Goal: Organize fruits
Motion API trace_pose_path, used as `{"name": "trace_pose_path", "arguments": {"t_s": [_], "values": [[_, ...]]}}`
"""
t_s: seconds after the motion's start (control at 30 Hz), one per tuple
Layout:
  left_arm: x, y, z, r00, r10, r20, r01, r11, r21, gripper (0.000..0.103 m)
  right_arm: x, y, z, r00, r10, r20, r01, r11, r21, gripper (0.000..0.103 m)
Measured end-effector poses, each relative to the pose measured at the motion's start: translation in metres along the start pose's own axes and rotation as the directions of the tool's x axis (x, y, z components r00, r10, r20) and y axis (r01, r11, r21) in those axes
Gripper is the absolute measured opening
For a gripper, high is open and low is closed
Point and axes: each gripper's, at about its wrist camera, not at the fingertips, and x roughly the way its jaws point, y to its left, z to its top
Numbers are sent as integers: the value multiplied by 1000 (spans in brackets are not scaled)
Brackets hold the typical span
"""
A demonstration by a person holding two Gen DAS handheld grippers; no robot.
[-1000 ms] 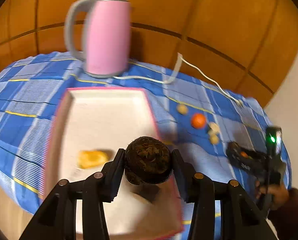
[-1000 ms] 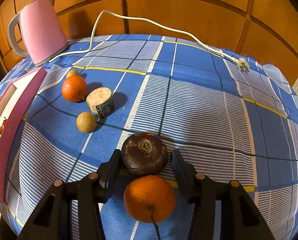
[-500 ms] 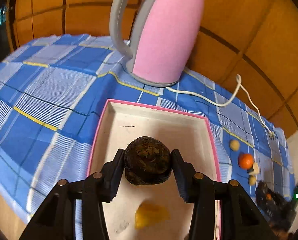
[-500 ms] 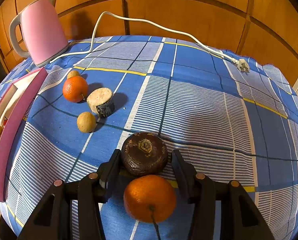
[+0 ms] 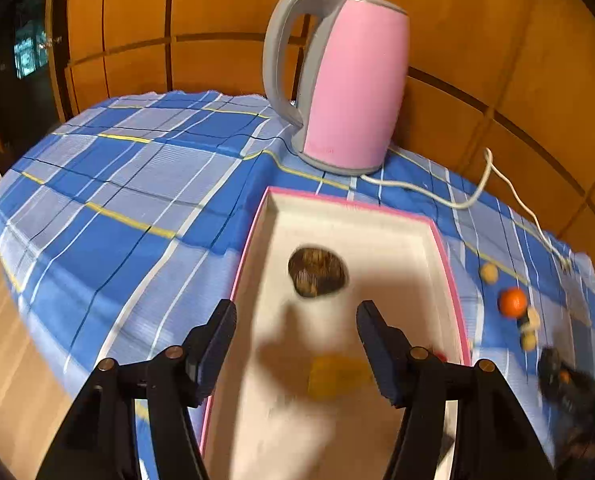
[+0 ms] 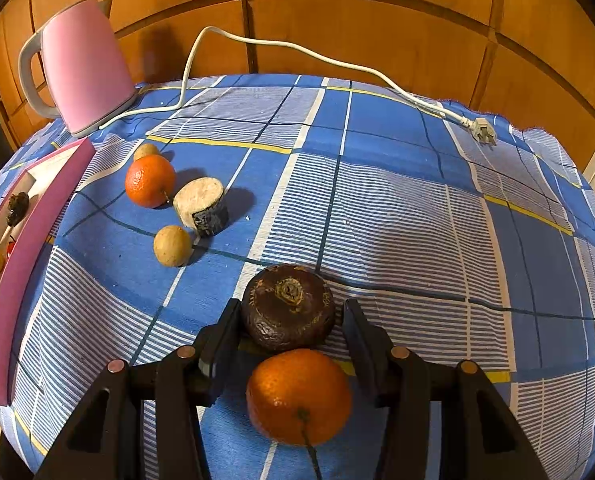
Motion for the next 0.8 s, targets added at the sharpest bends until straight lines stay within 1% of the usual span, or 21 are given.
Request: {"name": "trace_pose_path", "arguments": {"t_s": [0.03, 0.07, 0.17, 0.27, 0.33, 0.4, 0.47, 0.53, 0.57, 0.67, 0.8], "values": [[-6, 0, -8, 1000, 9, 0, -9, 1000, 6, 66, 0, 0, 0, 1000, -2, -1, 2, 1000, -3, 49], [-10, 0, -14, 1000, 11, -4, -11, 1000, 11, 69, 0, 1, 1, 1000, 2, 2, -2, 1000, -4, 44], [-20, 0, -28, 1000, 17, -7, -17, 1000, 25, 70, -1, -1, 8, 1000, 8, -10, -8, 1000, 15, 44], [-28, 0, -37, 1000, 19, -3, -19, 1000, 23, 70, -9, -1, 15, 1000, -10, 19, 10, 1000, 12, 44], [-31, -2, -40, 1000, 15, -5, -15, 999, 32, 70, -20, 0, 23, 999, 11, 43, -12, 999, 29, 44], [-35, -2, -42, 1000, 20, 0, -20, 999, 38, 70, -32, 9, 30, 997, 36, 70, -37, 999, 12, 44], [-38, -2, -43, 1000, 17, 1, -17, 999, 38, 70, -41, 25, 36, 994, 65, 85, -63, 998, -28, 44], [-40, 0, -43, 1000, 19, 7, -20, 999, 30, 72, -49, 50, 43, 987, 134, 93, -126, 988, -83, 44], [-41, 2, -42, 1000, 24, 10, -24, 999, 26, 75, -51, 65, 45, 981, 172, 89, -160, 980, -122, 44], [-46, 5, -42, 999, 31, 30, -32, 999, 17, 75, -51, 118, 53, 964, 261, 55, -241, 941, -238, 44], [-48, 10, -42, 999, 40, 32, -40, 999, 10, 75, -36, 172, 66, 939, 344, -17, -333, 896, -295, 44]]}}
